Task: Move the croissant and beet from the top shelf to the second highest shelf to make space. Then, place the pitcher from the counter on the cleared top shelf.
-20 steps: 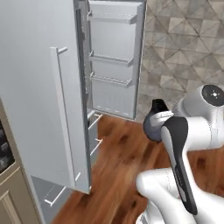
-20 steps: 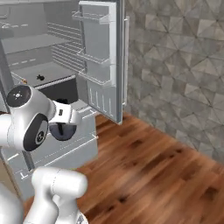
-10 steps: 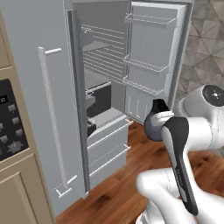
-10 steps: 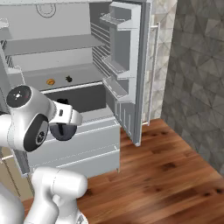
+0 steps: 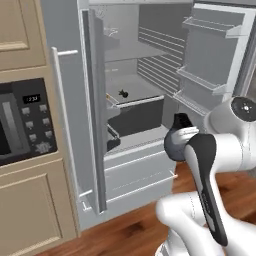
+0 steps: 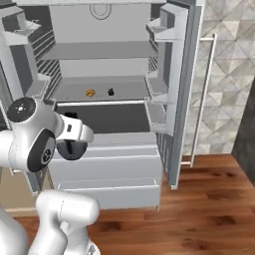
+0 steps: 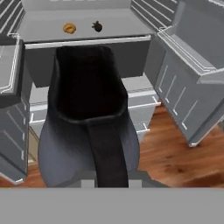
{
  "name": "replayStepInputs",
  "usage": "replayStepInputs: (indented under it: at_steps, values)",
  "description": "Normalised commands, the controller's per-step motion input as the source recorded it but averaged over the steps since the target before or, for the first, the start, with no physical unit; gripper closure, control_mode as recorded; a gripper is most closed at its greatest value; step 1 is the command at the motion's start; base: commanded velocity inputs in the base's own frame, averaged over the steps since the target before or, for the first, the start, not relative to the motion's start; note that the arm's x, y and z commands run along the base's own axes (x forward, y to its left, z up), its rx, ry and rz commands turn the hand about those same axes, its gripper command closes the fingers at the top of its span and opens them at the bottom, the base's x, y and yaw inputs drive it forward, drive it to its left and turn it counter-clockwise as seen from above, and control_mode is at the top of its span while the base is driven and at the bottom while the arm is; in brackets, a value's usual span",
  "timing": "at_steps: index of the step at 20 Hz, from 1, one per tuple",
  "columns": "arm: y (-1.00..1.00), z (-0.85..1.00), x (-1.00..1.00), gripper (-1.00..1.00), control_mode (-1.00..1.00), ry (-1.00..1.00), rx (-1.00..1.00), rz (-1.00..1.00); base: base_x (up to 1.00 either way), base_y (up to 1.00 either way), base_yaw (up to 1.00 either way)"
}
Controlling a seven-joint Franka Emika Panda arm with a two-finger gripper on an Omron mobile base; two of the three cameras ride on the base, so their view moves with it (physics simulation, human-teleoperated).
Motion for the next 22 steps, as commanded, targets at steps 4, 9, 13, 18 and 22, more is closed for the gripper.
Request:
replayStepInputs:
  at_steps: [4, 9, 13, 18, 22]
  values:
    - [0.00, 0.00, 0.00, 1.00, 1.00, 0.00, 0.00, 0.00, 0.48, -0.53, 0.34]
    - [0.00, 0.00, 0.00, 1.00, 1.00, 0.00, 0.00, 0.00, 0.73, -0.25, 0.22]
    - [0.00, 0.00, 0.00, 1.00, 1.00, 0.00, 0.00, 0.00, 0.85, 0.00, 0.12]
    - [0.00, 0.00, 0.00, 1.00, 1.00, 0.00, 0.00, 0.00, 0.88, 0.00, 0.07]
    - [0.00, 0.00, 0.00, 1.00, 1.00, 0.00, 0.00, 0.00, 0.62, 0.00, 0.06]
